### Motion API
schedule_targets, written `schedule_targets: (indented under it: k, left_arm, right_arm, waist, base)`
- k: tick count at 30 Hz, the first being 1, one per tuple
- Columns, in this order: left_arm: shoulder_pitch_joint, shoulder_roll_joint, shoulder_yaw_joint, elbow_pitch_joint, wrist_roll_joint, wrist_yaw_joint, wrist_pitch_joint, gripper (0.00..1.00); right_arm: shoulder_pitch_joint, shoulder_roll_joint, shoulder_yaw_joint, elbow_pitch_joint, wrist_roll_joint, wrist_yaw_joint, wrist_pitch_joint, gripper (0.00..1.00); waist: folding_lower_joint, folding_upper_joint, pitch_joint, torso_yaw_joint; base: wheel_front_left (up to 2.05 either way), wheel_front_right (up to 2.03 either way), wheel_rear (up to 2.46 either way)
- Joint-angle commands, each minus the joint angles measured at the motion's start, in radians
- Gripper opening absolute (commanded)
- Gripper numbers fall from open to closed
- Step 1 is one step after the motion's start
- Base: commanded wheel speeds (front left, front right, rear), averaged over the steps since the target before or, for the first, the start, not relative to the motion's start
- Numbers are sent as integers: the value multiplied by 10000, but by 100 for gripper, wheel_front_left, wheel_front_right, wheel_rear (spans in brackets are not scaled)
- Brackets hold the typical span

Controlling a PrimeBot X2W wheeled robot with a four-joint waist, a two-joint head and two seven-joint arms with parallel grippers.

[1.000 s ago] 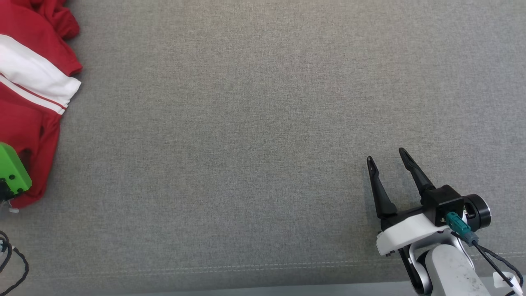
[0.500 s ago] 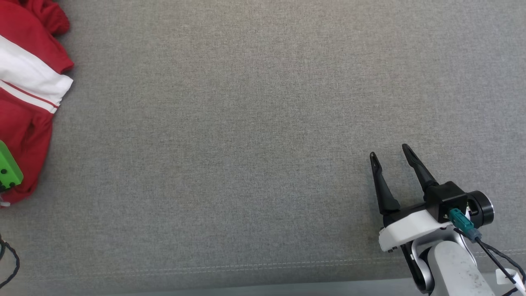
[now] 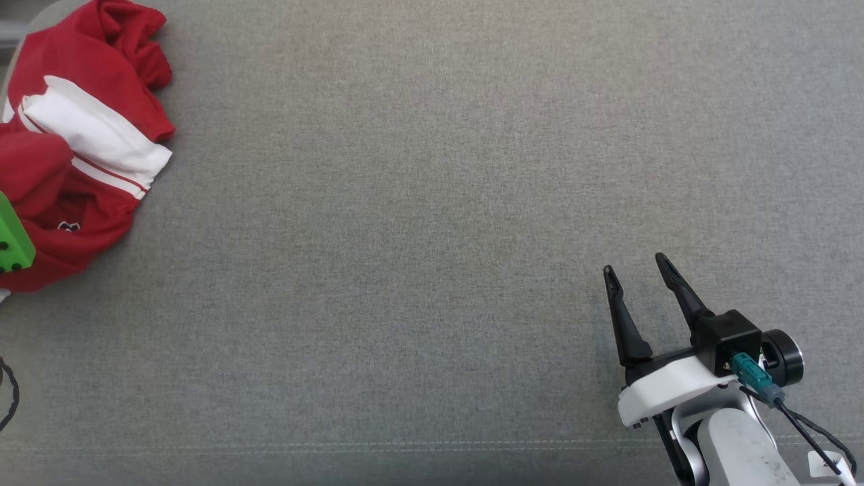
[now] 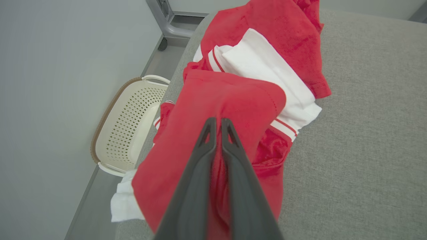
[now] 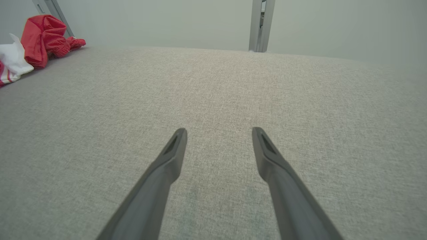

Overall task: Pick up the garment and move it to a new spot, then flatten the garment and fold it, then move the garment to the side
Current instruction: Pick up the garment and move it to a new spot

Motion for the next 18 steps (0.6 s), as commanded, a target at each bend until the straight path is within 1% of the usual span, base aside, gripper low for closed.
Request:
schedule_targets:
  k: [1, 4, 10, 15, 18]
  left_arm:
    - [-238, -48, -62, -134, 20, -106, -80, 0]
    - [-384, -98, -209, -338, -3, -309, -140, 0]
    - [-638, -396, -578, -800, -175, -602, 47, 0]
    - [-709, -866, -938, -1240, -330, -741, 146, 0]
    - [-699, -1213, -1202, -1480, -392, -792, 102, 0]
  right_arm:
    - [144, 27, -16, 30, 54, -3, -28, 100]
    - [298, 56, -27, 108, 132, -3, -28, 100]
    - [651, 107, -90, 194, 269, -3, -28, 100]
    - [956, 136, -176, 222, 371, -3, -28, 100]
    - [1082, 145, -151, 197, 463, -3, -28, 100]
  waist:
    - [0, 0, -569, 163]
    - [0, 0, -963, 179]
    - [0, 0, -1840, 115]
    - [0, 0, -2539, -81]
    - [0, 0, -2840, -314]
  base:
    - [0, 0, 0]
    - [0, 0, 0]
    - [0, 0, 0]
    - [0, 0, 0]
    - [0, 0, 0]
